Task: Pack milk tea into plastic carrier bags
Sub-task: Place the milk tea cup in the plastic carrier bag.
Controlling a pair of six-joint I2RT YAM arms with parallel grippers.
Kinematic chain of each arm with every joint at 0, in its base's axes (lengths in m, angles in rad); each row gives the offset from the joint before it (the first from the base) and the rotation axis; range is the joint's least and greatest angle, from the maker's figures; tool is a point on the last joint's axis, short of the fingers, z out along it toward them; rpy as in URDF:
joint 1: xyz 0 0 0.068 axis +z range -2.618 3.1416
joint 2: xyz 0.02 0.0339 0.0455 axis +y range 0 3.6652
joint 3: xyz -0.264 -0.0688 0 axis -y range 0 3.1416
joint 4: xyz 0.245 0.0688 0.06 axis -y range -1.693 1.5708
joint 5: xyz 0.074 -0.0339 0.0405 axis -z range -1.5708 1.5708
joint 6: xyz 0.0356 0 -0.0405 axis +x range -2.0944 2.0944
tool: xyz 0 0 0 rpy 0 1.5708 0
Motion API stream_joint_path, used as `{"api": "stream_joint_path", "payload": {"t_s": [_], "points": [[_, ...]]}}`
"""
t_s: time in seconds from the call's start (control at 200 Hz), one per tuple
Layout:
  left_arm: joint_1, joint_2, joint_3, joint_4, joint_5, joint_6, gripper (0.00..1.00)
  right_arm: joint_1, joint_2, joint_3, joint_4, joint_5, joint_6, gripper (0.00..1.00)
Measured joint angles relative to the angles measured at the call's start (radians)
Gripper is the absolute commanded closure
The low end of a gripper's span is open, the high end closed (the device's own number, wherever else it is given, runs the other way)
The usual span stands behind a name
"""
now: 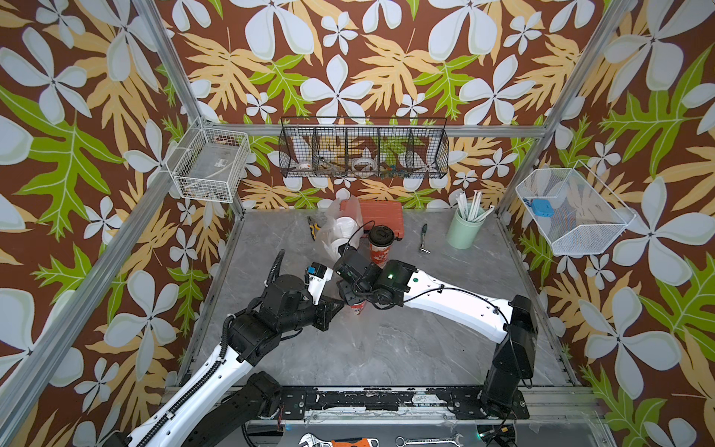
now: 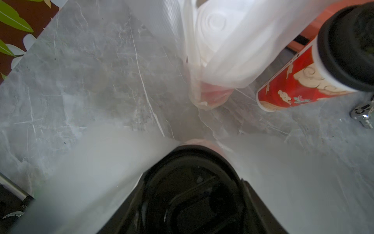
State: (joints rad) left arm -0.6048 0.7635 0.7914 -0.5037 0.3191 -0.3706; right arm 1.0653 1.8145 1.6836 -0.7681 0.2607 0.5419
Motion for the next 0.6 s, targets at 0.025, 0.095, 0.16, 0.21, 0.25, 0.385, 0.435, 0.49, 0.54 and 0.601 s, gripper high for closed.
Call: {"api": "stream_joint_path", "payload": {"t_s": [0.025,0.095,0.16,0.21,0.25,0.385,0.435,0.49,0.54,0.601], "points": [[0.0,-0.002,-0.001,-0.003,-0.005,-0.001,1.0,0.001,-0.001,-0.011,0.006,0.0,0.002,0.62],[0.0,-0.009,-0.002,0.006,0.001,-0.002,1.0,0.003,-0.007,-0.04,0.049,0.018,0.008,0.62],[0.0,-0.016,-0.002,0.014,0.003,-0.002,1.0,0.006,-0.018,-0.071,0.09,0.031,0.019,0.62],[0.0,-0.019,-0.002,0.014,0.004,-0.002,1.0,0.008,-0.023,-0.083,0.107,0.042,0.024,0.62],[0.0,-0.02,-0.004,0.019,0.004,-0.003,1.0,0.008,-0.025,-0.085,0.111,0.05,0.029,0.62],[0.0,-0.006,-0.014,0.055,0.009,-0.018,1.0,0.008,-0.026,-0.069,0.075,0.097,0.029,0.62],[0.0,0.008,-0.014,0.078,0.011,-0.021,1.0,0.003,-0.027,-0.06,0.057,0.124,0.02,0.62],[0.0,0.029,-0.013,0.109,0.01,-0.021,1.0,-0.006,-0.03,-0.055,0.046,0.148,0.007,0.62],[0.0,0.048,-0.006,0.13,0.005,-0.021,1.0,-0.017,-0.033,-0.055,0.039,0.167,0.0,0.62],[0.0,0.063,0.0,0.155,-0.003,-0.021,1.0,-0.031,-0.039,-0.061,0.037,0.183,-0.005,0.61]]}}
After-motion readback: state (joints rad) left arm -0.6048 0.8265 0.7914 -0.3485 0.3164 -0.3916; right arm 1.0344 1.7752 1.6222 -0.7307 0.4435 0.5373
